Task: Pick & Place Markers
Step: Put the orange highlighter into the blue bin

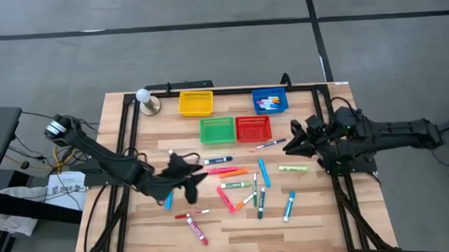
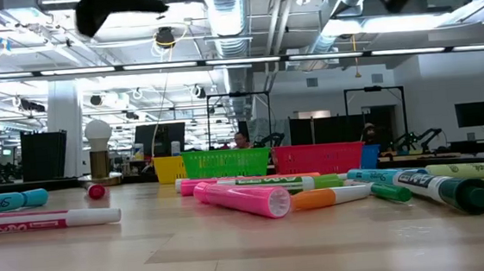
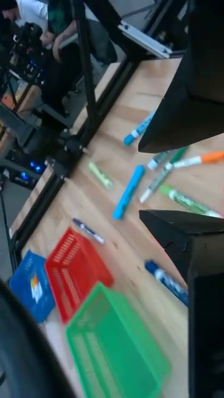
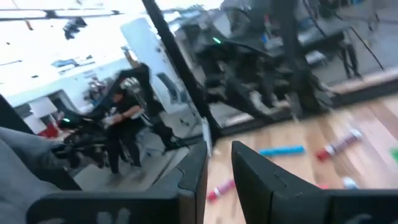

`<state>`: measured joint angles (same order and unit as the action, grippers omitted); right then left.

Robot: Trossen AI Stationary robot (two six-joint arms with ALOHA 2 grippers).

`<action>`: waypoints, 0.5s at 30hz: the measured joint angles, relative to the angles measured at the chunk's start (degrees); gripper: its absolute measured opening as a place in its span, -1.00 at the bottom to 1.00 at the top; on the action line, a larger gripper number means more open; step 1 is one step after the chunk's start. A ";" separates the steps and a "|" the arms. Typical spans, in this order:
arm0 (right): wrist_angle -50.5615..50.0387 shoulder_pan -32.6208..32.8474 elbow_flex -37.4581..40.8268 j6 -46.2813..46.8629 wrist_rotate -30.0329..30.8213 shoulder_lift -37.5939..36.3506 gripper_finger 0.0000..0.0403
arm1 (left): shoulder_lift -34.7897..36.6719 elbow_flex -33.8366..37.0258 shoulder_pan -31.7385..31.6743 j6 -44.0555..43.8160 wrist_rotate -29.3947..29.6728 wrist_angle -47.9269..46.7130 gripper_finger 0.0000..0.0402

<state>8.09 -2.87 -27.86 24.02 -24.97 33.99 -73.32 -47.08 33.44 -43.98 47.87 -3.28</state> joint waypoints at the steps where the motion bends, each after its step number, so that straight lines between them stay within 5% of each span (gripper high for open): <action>1: 1.97 2.20 -0.04 -0.04 2.05 1.26 -0.69 | 1.64 1.46 0.09 -0.02 -0.04 0.06 -0.21; 9: 6.59 13.06 -2.62 -9.35 7.45 13.66 -0.69 | 13.79 11.22 0.10 -0.03 -0.32 0.89 -0.21; 15: -8.30 15.11 -10.89 -13.22 7.35 26.43 -0.69 | 20.45 15.65 0.08 -0.70 -2.10 0.89 -0.21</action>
<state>-0.21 12.24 -38.75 10.80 -17.62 60.42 -52.87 -31.43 33.52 -44.68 45.77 -2.39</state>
